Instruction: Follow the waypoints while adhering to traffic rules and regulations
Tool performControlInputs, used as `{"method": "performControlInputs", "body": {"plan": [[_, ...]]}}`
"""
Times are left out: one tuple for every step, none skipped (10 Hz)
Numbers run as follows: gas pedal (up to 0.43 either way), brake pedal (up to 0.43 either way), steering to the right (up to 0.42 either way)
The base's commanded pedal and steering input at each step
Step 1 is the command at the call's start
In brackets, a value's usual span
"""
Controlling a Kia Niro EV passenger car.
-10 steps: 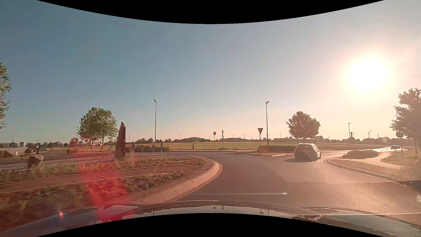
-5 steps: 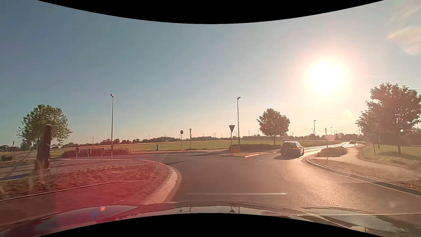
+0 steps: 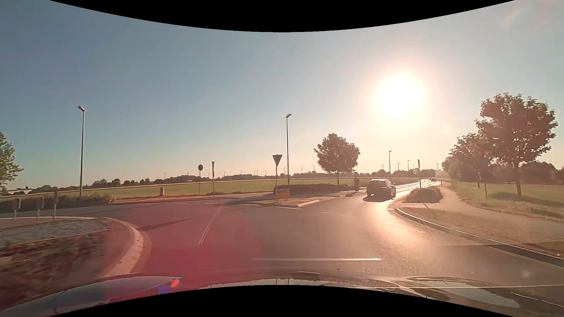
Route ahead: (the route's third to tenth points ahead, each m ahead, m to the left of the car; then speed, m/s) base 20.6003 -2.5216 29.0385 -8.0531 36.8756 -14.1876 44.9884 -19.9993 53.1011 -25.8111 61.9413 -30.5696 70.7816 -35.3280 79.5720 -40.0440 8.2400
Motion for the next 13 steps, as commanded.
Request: {"method": "performControlInputs", "body": {"plan": [[0.35,0.0,0.118],[0.35,0.0,0.118],[0.35,0.0,0.118],[0.339,0.0,0.119],[0.331,0.0,0.118],[0.331,0.0,0.119],[0.319,0.0,0.119],[0.311,0.0,0.119],[0.299,0.0,0.118],[0.299,0.0,0.119],[0.299,0.0,0.118],[0.299,0.0,0.118],[0.299,0.0,0.117]]}}
